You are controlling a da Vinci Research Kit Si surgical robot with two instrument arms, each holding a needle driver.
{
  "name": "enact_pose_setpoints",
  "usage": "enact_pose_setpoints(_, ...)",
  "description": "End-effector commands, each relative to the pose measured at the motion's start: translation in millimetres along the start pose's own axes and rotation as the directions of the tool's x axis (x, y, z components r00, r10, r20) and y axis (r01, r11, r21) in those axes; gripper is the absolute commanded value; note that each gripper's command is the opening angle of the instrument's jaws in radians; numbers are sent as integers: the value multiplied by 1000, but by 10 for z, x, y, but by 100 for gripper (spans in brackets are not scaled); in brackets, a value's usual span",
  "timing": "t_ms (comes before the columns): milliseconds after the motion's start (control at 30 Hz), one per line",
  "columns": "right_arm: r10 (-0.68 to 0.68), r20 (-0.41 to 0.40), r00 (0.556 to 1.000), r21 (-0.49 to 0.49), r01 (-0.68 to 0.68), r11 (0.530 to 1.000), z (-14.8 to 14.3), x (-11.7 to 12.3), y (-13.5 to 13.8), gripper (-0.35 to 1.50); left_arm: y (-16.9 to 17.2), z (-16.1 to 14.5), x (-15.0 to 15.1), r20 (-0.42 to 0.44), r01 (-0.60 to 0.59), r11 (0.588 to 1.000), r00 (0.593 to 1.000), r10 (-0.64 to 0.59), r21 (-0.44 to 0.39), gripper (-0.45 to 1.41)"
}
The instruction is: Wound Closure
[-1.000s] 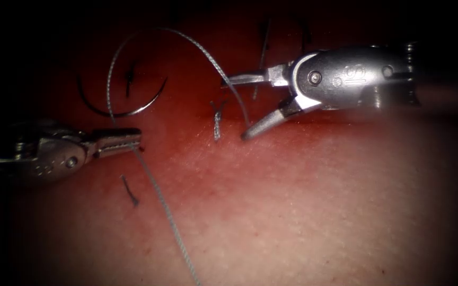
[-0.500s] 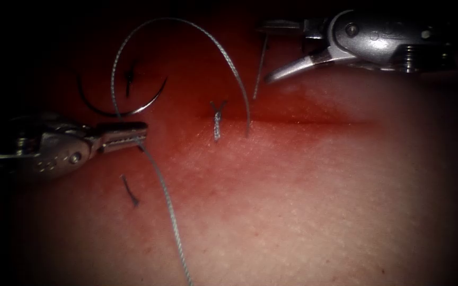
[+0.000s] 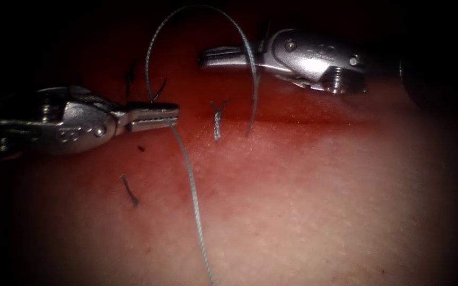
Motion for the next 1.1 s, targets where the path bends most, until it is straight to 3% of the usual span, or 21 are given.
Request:
enact_pose_setpoints(33,4,-19,1000,5,-4,1000,16,9,1,-35,-5,12,-1,-12,-8,1000,1000,8,-9,-45)
enact_pose_setpoints(300,21,-46,999,46,-19,999,33,27,-7,-35,-6,57,15,-83,-65,994,995,58,-83,-45)
enact_pose_setpoints(533,22,-30,999,-3,-22,1000,37,25,1,-35,-6,62,32,-133,-108,990,986,95,-89,-45)
enact_pose_setpoints(600,23,-20,1000,-31,-23,999,39,24,4,2,-5,61,40,-146,-122,989,983,108,-88,-45)
enact_pose_setpoints(733,29,44,999,-108,-24,994,45,22,9,115,-4,57,55,-159,-157,984,977,142,-83,-45)
enact_pose_setpoints(833,30,123,992,-107,-16,994,48,19,10,130,-3,51,66,-154,-199,977,970,186,-78,-45)
enact_pose_setpoints(933,17,168,986,-95,-1,996,49,12,7,133,-1,42,73,-136,-239,968,964,228,-76,-45)
enact_pose_setpoints(1100,-3,262,965,-18,8,1000,46,2,-3,135,-7,20,70,-84,-272,962,958,273,22,-45)
